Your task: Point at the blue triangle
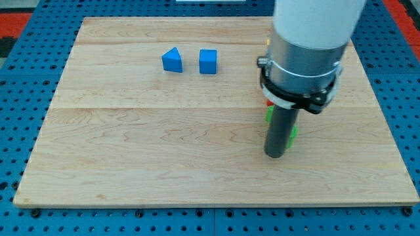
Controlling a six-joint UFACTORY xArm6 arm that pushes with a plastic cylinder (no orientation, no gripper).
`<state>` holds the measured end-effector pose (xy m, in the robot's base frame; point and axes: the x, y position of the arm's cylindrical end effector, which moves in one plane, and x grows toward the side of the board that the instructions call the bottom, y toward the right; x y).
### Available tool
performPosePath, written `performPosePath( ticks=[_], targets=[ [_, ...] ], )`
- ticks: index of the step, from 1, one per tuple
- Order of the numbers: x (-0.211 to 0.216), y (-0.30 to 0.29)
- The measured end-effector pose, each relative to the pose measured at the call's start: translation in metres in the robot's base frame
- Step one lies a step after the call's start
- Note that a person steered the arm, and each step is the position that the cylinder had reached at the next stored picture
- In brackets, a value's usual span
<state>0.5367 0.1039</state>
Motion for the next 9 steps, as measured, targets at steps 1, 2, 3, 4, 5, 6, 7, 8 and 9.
performPosePath(
  ticks=[1,2,3,4,5,6,7,8,9],
  targets=[
    [0.029,0.006],
    [0.053,-0.089],
    [-0.017,-0.147],
    [-0.090,-0.201],
    [-0.157,-0.291],
    [-0.225,-0.327],
    [-0.257,-0.278],
    [-0.269,-0.232],
    [-0.266,-0.184]
  ],
)
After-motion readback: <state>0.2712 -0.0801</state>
